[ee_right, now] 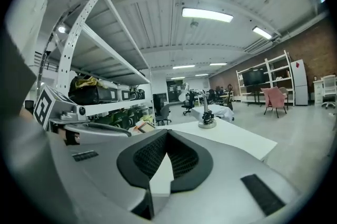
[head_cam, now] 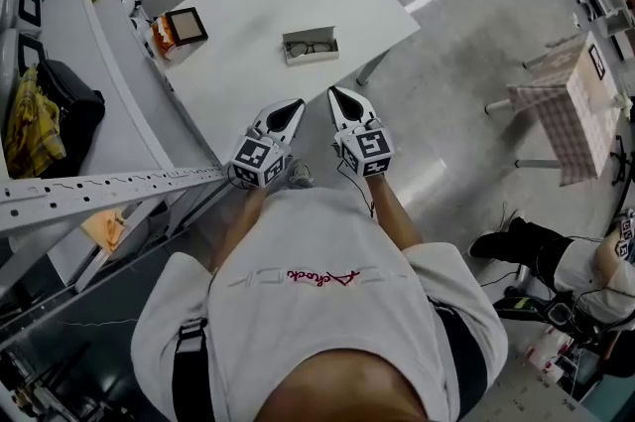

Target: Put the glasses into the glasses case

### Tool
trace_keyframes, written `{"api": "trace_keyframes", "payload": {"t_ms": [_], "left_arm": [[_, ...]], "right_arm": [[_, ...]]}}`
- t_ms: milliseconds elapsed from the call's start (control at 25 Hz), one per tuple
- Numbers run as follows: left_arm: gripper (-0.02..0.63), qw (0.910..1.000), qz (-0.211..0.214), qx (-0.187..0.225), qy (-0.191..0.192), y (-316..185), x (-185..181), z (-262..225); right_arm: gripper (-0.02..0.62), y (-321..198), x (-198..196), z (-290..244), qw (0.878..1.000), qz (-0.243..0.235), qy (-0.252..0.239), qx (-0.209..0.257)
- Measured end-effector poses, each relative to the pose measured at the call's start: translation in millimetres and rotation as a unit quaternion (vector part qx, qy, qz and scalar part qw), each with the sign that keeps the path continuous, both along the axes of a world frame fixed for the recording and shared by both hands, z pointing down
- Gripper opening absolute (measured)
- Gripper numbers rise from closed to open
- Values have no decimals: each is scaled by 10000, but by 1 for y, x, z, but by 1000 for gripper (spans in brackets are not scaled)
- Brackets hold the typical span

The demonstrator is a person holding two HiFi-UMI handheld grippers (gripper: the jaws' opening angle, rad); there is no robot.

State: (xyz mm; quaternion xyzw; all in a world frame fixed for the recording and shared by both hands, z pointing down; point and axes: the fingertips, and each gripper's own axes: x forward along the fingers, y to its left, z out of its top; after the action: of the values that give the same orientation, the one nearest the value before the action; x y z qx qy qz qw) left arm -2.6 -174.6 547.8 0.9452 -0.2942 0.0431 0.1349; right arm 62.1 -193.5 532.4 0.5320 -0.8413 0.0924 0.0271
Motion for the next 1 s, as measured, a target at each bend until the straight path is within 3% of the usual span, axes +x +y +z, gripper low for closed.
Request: {"api": "trace_keyframes", "payload": {"t_ms": [320, 1000], "left_arm": [[23, 10000, -81, 11, -40, 60, 10, -1], [23, 9999, -116, 81, -40, 203, 22, 0]], "right_arm": [[12, 68, 11, 2, 9999, -126, 68, -27], [12, 214, 34, 6, 9995, 231, 203, -30]]}}
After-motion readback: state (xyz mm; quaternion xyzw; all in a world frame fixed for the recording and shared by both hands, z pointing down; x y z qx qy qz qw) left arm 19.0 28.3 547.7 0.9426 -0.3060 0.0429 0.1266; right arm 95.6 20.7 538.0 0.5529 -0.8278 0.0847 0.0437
